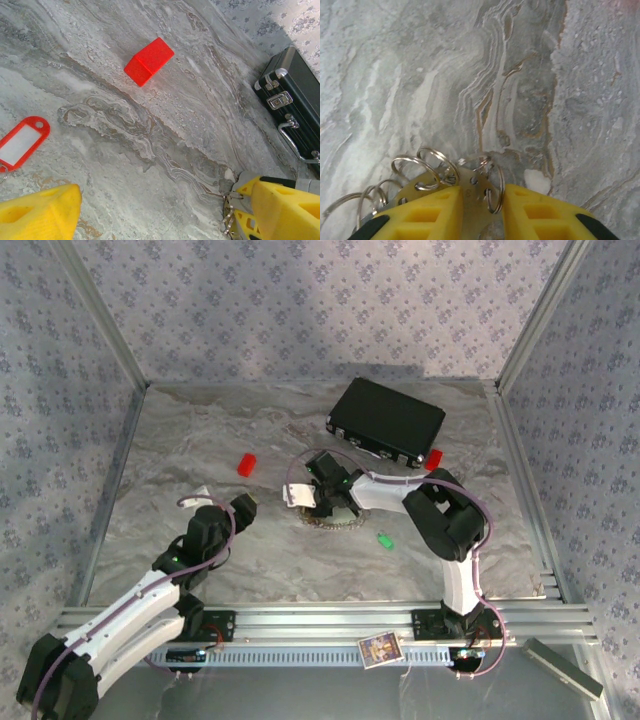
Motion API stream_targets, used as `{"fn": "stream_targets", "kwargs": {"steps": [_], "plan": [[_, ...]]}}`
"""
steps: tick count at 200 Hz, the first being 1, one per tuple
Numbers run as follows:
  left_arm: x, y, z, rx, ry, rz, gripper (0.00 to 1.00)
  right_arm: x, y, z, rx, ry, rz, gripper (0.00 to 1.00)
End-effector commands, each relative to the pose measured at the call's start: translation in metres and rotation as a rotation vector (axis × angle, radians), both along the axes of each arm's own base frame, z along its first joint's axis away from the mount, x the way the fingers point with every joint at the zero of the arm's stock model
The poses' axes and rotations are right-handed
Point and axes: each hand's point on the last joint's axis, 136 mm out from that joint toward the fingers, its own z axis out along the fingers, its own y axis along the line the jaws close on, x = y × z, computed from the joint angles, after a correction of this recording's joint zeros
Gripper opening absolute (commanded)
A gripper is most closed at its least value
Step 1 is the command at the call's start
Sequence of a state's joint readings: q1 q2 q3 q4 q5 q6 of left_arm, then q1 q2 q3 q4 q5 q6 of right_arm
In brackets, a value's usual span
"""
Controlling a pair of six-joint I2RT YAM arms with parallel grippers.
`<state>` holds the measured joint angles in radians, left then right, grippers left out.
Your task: Put the keys on the keyring
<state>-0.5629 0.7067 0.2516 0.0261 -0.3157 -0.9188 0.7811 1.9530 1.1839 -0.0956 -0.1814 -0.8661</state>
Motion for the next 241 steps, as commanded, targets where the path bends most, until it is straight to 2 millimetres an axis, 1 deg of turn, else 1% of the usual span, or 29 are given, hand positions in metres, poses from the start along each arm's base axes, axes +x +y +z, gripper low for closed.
{"fn": "stream_targets", "kwargs": {"steps": [1, 46, 67, 110, 126, 143, 151, 153, 155, 183, 198, 209, 214, 225, 241], "plan": [[0.001, 0.007, -0.002, 0.000, -0.008, 0.033, 0.87, 0.001, 0.006, -0.001, -0.003, 0.010, 0.028, 0.24], [0.001, 0.007, -0.001, 0.001, -0.009, 0.033, 0.87, 0.000, 0.009, 0.006, 0.015, 0.017, 0.030, 0.06], [0.001, 0.007, -0.001, 0.001, -0.008, 0.033, 0.87, 0.000, 0.008, 0.012, 0.029, 0.025, 0.028, 0.00], [0.002, 0.006, 0.001, 0.009, -0.017, 0.027, 0.87, -0.002, 0.007, 0.018, 0.062, 0.055, 0.015, 0.00], [0.005, 0.001, 0.007, 0.039, -0.047, -0.017, 0.87, -0.003, 0.007, 0.029, 0.105, 0.069, 0.007, 0.00], [0.009, -0.006, 0.016, 0.112, -0.088, -0.083, 0.88, -0.005, 0.008, 0.047, 0.159, 0.073, 0.002, 0.00], [0.012, -0.010, 0.021, 0.162, -0.111, -0.126, 0.88, -0.004, 0.009, 0.059, 0.189, 0.072, -0.001, 0.00], [0.013, -0.011, 0.022, 0.174, -0.116, -0.135, 0.88, -0.009, 0.005, 0.052, 0.180, 0.090, -0.004, 0.00], [0.014, -0.013, 0.023, 0.181, -0.122, -0.146, 0.88, -0.011, 0.003, 0.052, 0.183, 0.096, -0.006, 0.00], [0.030, -0.034, 0.043, 0.331, -0.181, -0.311, 0.88, -0.020, -0.001, 0.071, 0.254, 0.116, -0.016, 0.00], [0.042, -0.047, 0.052, 0.386, -0.217, -0.395, 0.86, -0.024, -0.002, 0.079, 0.285, 0.120, -0.014, 0.00], [0.046, -0.064, 0.057, 0.401, -0.255, -0.515, 0.82, -0.025, -0.004, 0.084, 0.307, 0.124, -0.017, 0.00], [0.050, -0.068, 0.058, 0.405, -0.265, -0.550, 0.80, -0.026, -0.005, 0.087, 0.319, 0.125, -0.015, 0.00], [0.056, -0.078, 0.061, 0.404, -0.282, -0.644, 0.72, -0.026, -0.007, 0.093, 0.343, 0.129, -0.019, 0.00], [0.058, -0.095, 0.059, 0.410, -0.310, -0.811, 0.62, -0.026, -0.010, 0.097, 0.372, 0.142, -0.023, 0.00]]}}
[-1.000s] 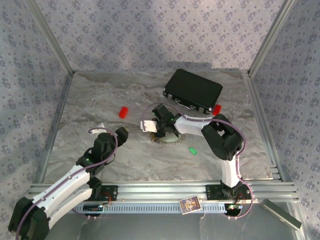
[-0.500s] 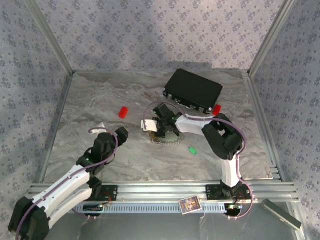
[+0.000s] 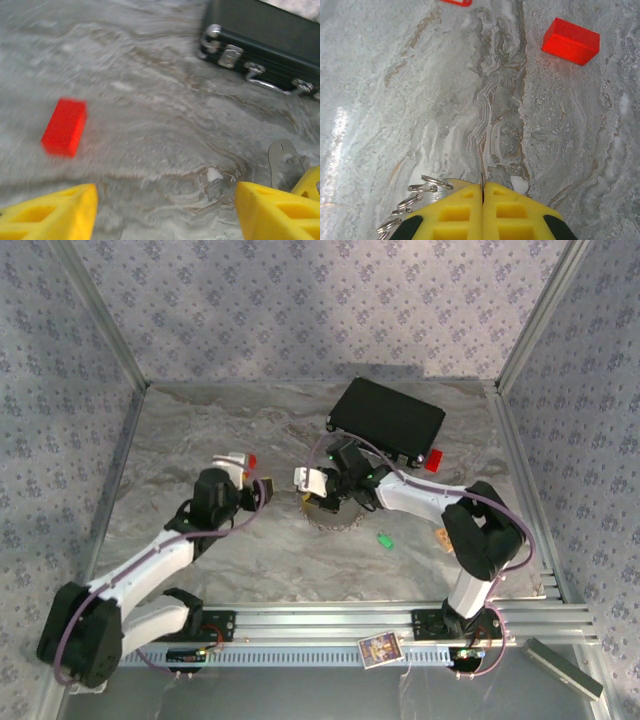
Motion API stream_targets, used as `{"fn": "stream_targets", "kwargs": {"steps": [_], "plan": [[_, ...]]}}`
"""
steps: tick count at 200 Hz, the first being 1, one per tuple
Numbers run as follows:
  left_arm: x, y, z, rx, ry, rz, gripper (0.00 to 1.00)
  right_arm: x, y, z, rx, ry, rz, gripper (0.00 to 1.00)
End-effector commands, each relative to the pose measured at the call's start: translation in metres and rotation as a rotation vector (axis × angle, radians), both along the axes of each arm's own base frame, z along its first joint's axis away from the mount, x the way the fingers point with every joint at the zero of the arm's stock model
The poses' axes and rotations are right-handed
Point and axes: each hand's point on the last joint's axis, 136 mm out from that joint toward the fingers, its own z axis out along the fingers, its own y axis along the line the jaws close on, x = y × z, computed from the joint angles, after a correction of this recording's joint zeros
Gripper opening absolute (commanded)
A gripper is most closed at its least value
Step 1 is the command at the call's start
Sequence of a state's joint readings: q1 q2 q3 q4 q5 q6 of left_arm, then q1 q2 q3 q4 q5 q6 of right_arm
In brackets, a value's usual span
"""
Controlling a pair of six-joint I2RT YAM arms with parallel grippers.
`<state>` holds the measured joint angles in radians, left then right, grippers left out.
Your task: Put the keys on the keyring
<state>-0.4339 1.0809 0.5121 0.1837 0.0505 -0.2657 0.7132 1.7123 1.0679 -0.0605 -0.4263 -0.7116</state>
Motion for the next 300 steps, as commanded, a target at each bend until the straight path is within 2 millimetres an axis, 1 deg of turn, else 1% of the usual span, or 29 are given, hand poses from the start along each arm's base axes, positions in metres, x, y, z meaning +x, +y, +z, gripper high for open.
{"fn": "stream_targets", "kwargs": {"steps": [1, 9, 21, 29, 45, 60, 83, 111, 135, 150, 186, 198, 225, 252, 300], "plan": [[0.000, -0.039, 0.019, 0.036, -0.101, -0.350, 0.62, -0.003, -0.002, 0.018, 0.089, 0.032, -0.002, 0.00], [-0.002, -0.047, 0.015, 0.055, -0.105, -0.430, 0.56, -0.003, -0.003, 0.020, 0.101, 0.037, -0.004, 0.00], [-0.005, -0.054, 0.010, 0.090, -0.111, -0.514, 0.54, -0.004, -0.005, 0.022, 0.110, 0.039, -0.007, 0.00], [-0.008, -0.057, 0.006, 0.120, -0.127, -0.563, 0.50, -0.004, -0.006, 0.023, 0.116, 0.041, -0.008, 0.00], [-0.018, -0.064, -0.003, 0.172, -0.176, -0.670, 0.49, -0.006, -0.008, 0.026, 0.136, 0.045, -0.008, 0.00], [-0.029, -0.071, -0.011, 0.230, -0.234, -0.773, 0.46, -0.008, -0.010, 0.029, 0.151, 0.049, -0.008, 0.00], [-0.036, -0.081, -0.021, 0.290, -0.266, -0.867, 0.46, -0.010, -0.011, 0.032, 0.167, 0.051, -0.002, 0.00], [-0.033, -0.090, -0.025, 0.317, -0.265, -0.909, 0.42, -0.014, -0.012, 0.036, 0.175, 0.056, 0.007, 0.00], [-0.036, -0.096, -0.029, 0.333, -0.269, -0.956, 0.40, -0.018, -0.013, 0.040, 0.185, 0.053, 0.012, 0.00], [-0.038, -0.099, -0.026, 0.318, -0.284, -0.971, 0.37, -0.018, -0.013, 0.042, 0.187, 0.050, 0.013, 0.00], [-0.043, -0.106, -0.020, 0.289, -0.317, -1.006, 0.35, -0.022, -0.011, 0.044, 0.190, 0.050, 0.026, 0.00], [-0.045, -0.108, -0.018, 0.281, -0.320, -1.018, 0.32, -0.022, -0.009, 0.044, 0.188, 0.047, 0.028, 0.00], [-0.050, -0.114, -0.007, 0.269, -0.360, -1.036, 0.32, -0.024, -0.007, 0.045, 0.179, 0.039, 0.034, 0.00], [-0.050, -0.116, -0.005, 0.269, -0.364, -1.043, 0.31, -0.027, -0.003, 0.048, 0.184, 0.034, 0.046, 0.00], [-0.051, -0.117, -0.006, 0.267, -0.361, -1.046, 0.20, -0.030, -0.001, 0.052, 0.197, 0.038, 0.056, 0.00]]}}
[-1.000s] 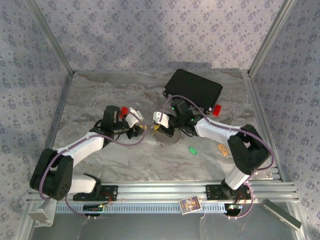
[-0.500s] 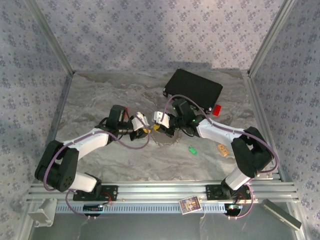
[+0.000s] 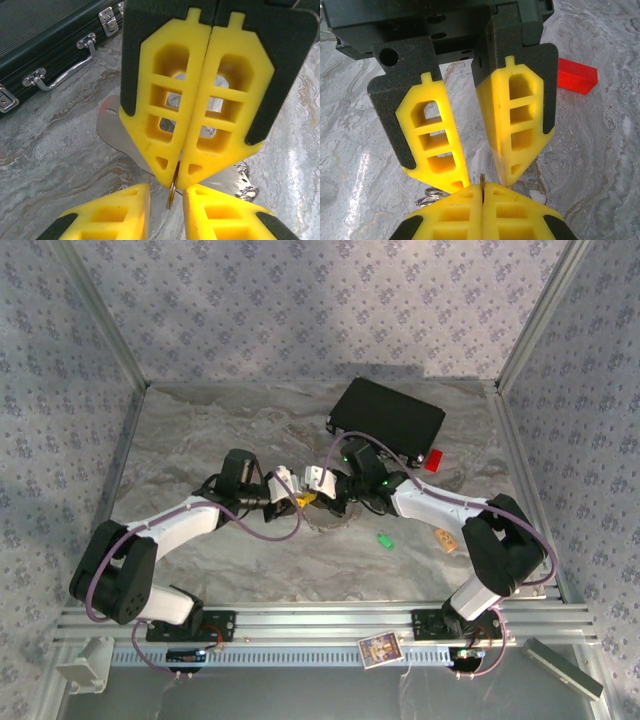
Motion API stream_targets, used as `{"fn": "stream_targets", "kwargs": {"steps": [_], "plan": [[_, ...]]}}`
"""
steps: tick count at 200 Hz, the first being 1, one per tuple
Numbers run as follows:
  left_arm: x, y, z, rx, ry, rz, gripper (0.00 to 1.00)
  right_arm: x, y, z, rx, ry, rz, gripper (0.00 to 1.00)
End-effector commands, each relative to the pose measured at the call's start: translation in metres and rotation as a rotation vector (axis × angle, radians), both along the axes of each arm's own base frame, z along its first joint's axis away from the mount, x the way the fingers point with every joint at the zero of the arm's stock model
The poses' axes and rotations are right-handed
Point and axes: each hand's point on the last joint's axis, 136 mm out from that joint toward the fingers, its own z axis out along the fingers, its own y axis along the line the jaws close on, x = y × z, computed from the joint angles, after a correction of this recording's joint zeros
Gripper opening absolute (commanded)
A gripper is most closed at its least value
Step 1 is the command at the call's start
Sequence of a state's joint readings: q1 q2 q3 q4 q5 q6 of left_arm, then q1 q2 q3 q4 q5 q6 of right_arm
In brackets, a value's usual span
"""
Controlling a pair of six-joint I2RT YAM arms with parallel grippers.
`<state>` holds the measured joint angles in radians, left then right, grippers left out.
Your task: Put the keys on the keyring
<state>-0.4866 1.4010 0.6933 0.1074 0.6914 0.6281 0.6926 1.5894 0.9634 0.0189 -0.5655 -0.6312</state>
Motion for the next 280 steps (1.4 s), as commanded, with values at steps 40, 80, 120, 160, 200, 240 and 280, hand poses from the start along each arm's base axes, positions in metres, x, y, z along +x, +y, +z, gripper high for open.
{"fn": "stream_targets", "kwargs": {"steps": [40, 80, 120, 160, 200, 240, 280], "plan": [[-0.001, -0.008, 0.015, -0.023, -0.031, -0.049, 0.03, -0.007, 0.006, 0.026, 0.069, -0.003, 0.026, 0.00], [-0.001, -0.008, 0.018, -0.044, -0.036, -0.038, 0.00, -0.001, -0.009, 0.050, 0.184, 0.015, -0.029, 0.24], [-0.002, -0.011, 0.037, -0.123, 0.005, 0.006, 0.00, 0.001, -0.046, 0.063, 0.247, 0.016, -0.157, 0.28], [-0.004, -0.013, 0.049, -0.141, 0.099, 0.075, 0.00, -0.018, -0.065, 0.051, 0.244, 0.005, -0.289, 0.28], [-0.017, -0.019, 0.054, -0.124, 0.113, 0.058, 0.00, -0.031, -0.068, 0.046, 0.244, -0.033, -0.346, 0.28], [-0.010, -0.026, 0.065, -0.152, 0.181, 0.140, 0.00, -0.036, -0.060, 0.047, 0.257, -0.022, -0.341, 0.28], [0.011, -0.015, 0.072, -0.086, 0.348, 0.441, 0.00, -0.055, -0.049, 0.054, 0.259, -0.027, -0.301, 0.28]]}}
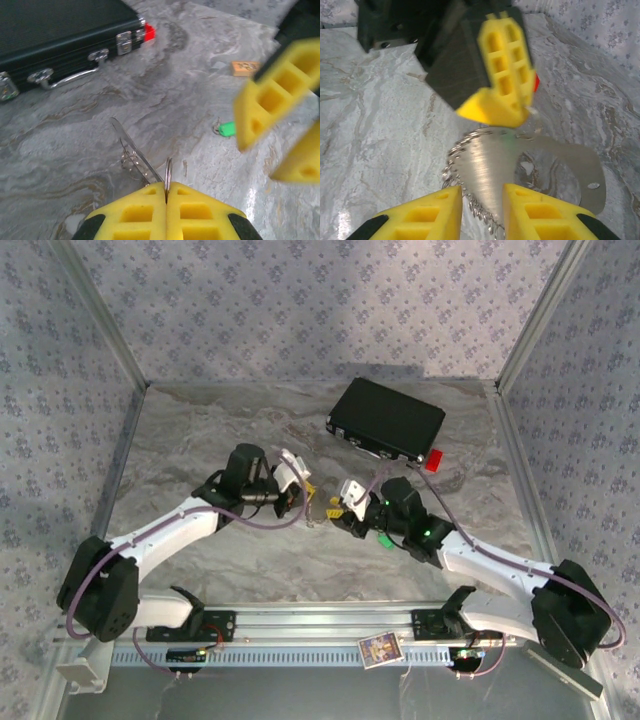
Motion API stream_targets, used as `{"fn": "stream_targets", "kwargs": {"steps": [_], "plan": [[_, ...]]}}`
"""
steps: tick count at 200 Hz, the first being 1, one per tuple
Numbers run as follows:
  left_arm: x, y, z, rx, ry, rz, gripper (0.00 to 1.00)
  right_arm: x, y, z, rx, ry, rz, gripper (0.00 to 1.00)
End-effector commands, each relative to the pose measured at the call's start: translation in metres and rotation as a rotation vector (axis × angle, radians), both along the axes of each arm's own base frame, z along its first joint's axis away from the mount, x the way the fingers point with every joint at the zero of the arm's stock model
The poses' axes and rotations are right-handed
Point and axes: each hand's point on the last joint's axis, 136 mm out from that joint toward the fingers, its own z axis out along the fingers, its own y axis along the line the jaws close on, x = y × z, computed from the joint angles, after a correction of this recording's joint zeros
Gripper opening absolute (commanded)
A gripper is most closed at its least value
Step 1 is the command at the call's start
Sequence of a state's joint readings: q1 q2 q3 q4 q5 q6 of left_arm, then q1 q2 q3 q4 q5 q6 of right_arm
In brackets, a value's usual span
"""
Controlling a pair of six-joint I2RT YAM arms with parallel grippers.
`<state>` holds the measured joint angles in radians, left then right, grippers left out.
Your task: Put the keys on the keyring
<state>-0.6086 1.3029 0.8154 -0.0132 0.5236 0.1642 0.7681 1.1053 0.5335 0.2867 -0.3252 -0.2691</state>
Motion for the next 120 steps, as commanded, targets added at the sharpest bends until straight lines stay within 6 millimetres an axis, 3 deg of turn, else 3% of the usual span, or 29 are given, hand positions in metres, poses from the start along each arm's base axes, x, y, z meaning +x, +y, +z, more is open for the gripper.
{"fn": "stream_targets", "kwargs": {"steps": [1, 71, 120], "plan": [[0.016, 0.008, 0.019, 0.017, 0.113, 0.205, 0.00, -0.007, 0.005, 0.015, 0.028, -0.018, -0.007, 0.28], [0.023, 0.029, 0.036, 0.031, 0.499, 0.639, 0.00, -0.046, 0.044, 0.026, 0.069, -0.017, 0.132, 0.27], [0.016, 0.035, 0.045, -0.096, 0.769, 0.859, 0.00, -0.041, 0.069, 0.026, 0.132, -0.035, 0.124, 0.23]]}}
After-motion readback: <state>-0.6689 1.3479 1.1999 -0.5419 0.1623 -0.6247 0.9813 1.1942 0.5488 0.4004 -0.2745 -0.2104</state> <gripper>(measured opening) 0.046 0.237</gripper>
